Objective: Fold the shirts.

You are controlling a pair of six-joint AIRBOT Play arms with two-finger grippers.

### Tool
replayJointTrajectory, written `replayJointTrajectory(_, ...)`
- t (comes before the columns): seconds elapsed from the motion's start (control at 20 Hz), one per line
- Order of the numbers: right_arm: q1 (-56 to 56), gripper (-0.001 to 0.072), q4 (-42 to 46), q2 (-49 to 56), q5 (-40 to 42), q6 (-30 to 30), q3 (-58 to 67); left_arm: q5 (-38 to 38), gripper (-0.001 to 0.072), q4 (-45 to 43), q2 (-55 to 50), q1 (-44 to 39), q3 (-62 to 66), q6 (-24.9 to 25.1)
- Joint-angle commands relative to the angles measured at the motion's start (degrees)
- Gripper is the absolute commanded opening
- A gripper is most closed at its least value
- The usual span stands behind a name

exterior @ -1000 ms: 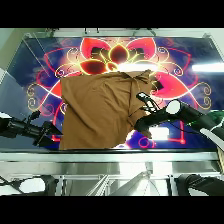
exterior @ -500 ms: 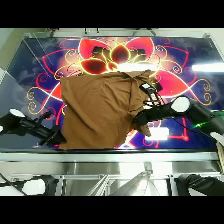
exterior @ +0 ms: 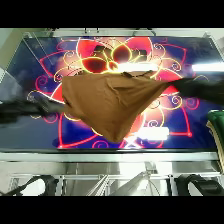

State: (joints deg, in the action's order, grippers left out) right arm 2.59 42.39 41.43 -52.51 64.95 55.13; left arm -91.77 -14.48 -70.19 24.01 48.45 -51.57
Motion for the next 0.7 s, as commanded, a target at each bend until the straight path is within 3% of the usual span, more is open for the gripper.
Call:
replayJointTrajectory(0.0, 14.8, 0.0017, -12.3, -8.4, -0.7, -0.4, 10.9, -11.5, 0.0022, 33.7, 13.0, 10.3, 10.3, 1.0)
replayJointTrajectory(0.2, 25.7, 0.0016, -15.6, -10.1, -0.8, -2.6, 24.0, -13.7, 0.0022, 58.1, 20.9, 23.8, 20.7, -4.4)
replayJointTrajectory(0.3, 28.3, 0.0016, -15.7, -9.9, -1.4, -2.6, 29.7, -14.5, 0.0023, 63.6, 22.6, 28.9, 24.6, -4.1)
replayJointTrajectory(0.5, 28.5, 0.0016, -14.9, -9.0, -1.6, -3.9, 33.5, -14.4, 0.0023, 61.8, 18.9, 29.9, 31.3, -4.2)
replayJointTrajectory(0.65, 28.2, 0.0016, -17.4, -0.9, -8.7, -4.2, 33.1, -12.2, 0.0023, 45.8, 12.6, 26.2, 33.0, -4.3)
